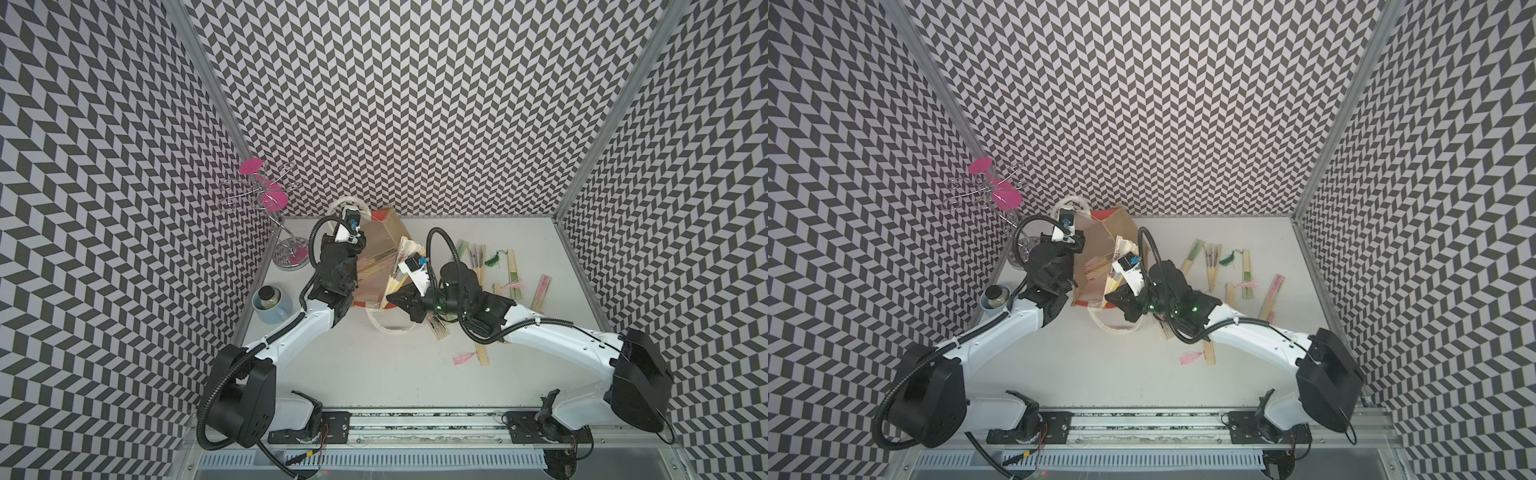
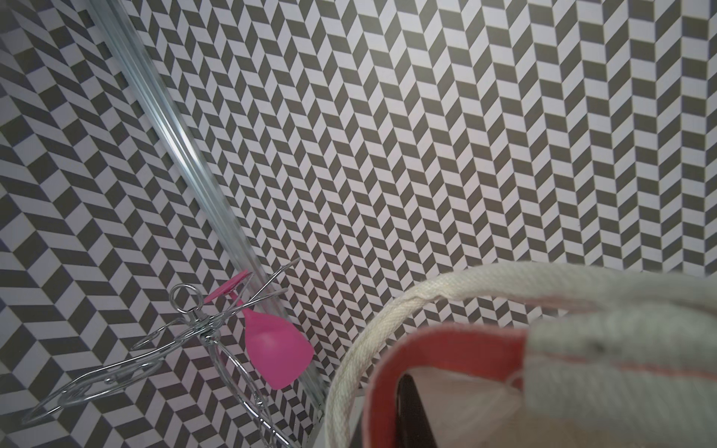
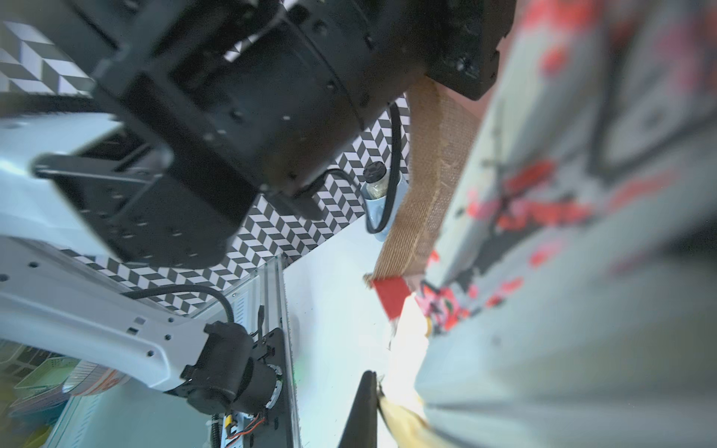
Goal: Take out the folding fans from the tote bags
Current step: Pick up the folding fan from the canvas bag, then place the folding fan at the center of the board.
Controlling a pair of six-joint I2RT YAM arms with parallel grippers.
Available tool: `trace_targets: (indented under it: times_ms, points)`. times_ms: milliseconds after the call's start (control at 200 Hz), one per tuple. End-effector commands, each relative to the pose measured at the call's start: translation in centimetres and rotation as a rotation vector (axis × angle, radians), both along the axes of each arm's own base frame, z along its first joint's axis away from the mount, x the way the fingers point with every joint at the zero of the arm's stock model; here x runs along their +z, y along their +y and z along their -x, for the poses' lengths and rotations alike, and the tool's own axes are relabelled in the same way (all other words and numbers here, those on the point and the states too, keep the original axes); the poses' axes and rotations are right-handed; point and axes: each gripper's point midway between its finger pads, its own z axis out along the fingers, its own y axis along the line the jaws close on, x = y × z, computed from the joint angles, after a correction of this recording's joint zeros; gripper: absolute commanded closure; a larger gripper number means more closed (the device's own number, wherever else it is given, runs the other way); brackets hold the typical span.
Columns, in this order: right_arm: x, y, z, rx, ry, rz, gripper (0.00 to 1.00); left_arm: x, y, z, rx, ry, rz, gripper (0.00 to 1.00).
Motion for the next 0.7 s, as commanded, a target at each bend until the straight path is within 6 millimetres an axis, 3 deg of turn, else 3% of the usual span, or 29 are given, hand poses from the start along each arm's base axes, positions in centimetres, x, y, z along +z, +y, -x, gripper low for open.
trace_targets:
  times_ms: [0, 180, 311, 556, 691]
  points:
    - [2.2, -0.4, 1.7, 0.06, -0.041, -0.057, 1.0, 3.9, 1.6, 0.4, 0.066, -0.112, 0.024, 1.0]
    - [5.2, -1.6, 1.2, -0.009, -0.105, -0.112, 1.0, 4.2, 1.5, 1.1, 0.04, -0.129, 0.022, 1.0]
    - [6.2, -2.3, 0.7, -0.057, -0.113, -0.086, 1.0, 4.4, 1.5, 1.3, 0.038, -0.126, 0.016, 1.0]
    - [3.5, -4.7, -1.6, -0.253, -0.025, 0.069, 1.0, 3.8, 3.7, 1.5, 0.112, -0.113, 0.012, 1.0]
    - [2.0, -6.3, -2.2, -0.343, 0.024, 0.141, 1.0, 4.5, 5.4, 1.9, 0.157, -0.116, 0.033, 1.0]
